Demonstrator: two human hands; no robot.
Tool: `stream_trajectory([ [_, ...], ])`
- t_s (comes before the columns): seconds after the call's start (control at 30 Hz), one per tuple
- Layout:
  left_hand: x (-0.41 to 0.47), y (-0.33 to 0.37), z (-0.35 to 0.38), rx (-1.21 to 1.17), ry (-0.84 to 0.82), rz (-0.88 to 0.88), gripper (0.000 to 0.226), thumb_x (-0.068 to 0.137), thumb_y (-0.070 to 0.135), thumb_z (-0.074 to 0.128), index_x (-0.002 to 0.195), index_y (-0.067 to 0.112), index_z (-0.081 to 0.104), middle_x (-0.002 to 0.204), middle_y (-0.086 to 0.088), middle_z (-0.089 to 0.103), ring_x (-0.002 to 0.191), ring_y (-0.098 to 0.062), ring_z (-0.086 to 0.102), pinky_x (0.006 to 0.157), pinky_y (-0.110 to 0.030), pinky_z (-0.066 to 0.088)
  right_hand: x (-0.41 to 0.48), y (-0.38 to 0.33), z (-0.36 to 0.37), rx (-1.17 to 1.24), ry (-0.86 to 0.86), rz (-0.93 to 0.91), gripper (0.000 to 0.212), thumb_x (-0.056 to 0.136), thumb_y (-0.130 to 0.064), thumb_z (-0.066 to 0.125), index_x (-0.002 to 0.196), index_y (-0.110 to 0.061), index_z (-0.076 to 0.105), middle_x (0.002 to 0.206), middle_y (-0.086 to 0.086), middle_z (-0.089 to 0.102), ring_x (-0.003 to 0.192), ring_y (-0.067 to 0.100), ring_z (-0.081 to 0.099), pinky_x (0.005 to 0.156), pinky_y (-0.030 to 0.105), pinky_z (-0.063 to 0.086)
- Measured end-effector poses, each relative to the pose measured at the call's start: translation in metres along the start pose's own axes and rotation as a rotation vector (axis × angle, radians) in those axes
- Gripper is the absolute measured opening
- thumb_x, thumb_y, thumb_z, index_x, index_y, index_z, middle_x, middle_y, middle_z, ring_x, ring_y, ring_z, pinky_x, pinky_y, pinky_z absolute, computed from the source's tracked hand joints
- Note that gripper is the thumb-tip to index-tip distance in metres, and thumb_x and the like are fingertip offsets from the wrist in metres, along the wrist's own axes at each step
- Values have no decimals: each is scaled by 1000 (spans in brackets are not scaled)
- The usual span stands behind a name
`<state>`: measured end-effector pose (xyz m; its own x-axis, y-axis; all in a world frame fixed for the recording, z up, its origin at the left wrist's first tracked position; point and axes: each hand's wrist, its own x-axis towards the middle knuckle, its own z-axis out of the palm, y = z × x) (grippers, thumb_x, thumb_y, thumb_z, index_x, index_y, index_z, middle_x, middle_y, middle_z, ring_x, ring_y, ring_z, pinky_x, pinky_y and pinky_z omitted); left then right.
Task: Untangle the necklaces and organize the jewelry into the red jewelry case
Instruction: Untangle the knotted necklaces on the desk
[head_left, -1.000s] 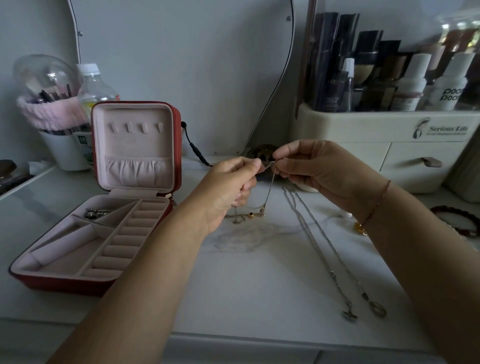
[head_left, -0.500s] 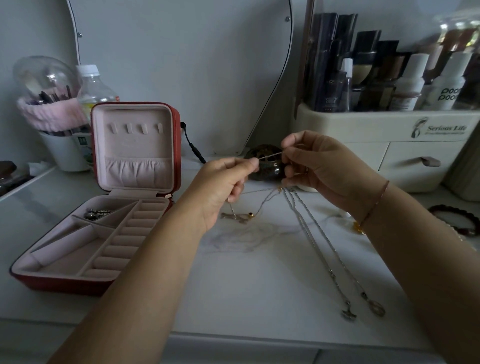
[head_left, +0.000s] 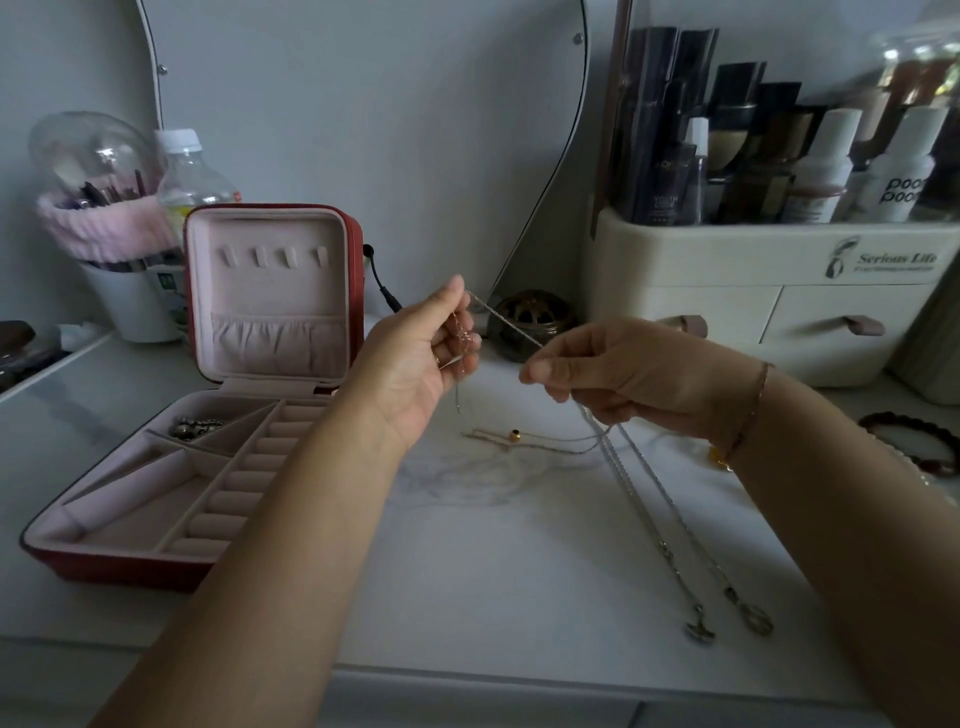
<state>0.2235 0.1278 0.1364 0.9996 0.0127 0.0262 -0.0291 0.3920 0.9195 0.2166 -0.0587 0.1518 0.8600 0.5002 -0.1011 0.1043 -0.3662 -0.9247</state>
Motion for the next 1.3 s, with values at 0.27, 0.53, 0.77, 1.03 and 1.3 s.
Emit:
stream_trajectory([
  [0.27,0,2,-1,-79,34,-23,22,92,30,59,73,19,57,57,6,55,53,-7,58,57,-20,53,0,0,-5,243,69,-121,19,77,-30,61,78,-10,63,55,-2,45,45,7,28,45,18,20],
  [0.53,-1,-1,1,26,14,27,19,91,29,60,75,18,61,66,4,60,59,-7,60,56,-20,52,0,-1,-5,373,157,-164,20,76,-28,59,81,-9,62,47,-2,33,42,9,21,46,25,12],
  [0.77,-8,-2,6,130,-74,29,15,88,22,63,76,13,63,60,5,62,51,-4,52,49,-14,42,0,1,-5,325,161,-158,23,74,-26,63,89,-8,66,43,-5,29,40,8,20,43,23,13],
  [1.03,-11,-1,10,165,-105,55,14,76,26,67,75,13,66,58,5,63,51,-5,54,51,-16,41,5,3,3,268,91,-118,20,68,-26,70,77,-11,60,52,-2,43,48,9,34,50,22,30],
  [1.3,-11,-1,10,157,-90,56,20,64,30,70,72,13,66,57,7,57,54,-3,49,52,-16,36,4,2,4,198,58,-102,20,69,-24,72,82,-9,66,49,-5,37,46,9,29,50,22,28],
])
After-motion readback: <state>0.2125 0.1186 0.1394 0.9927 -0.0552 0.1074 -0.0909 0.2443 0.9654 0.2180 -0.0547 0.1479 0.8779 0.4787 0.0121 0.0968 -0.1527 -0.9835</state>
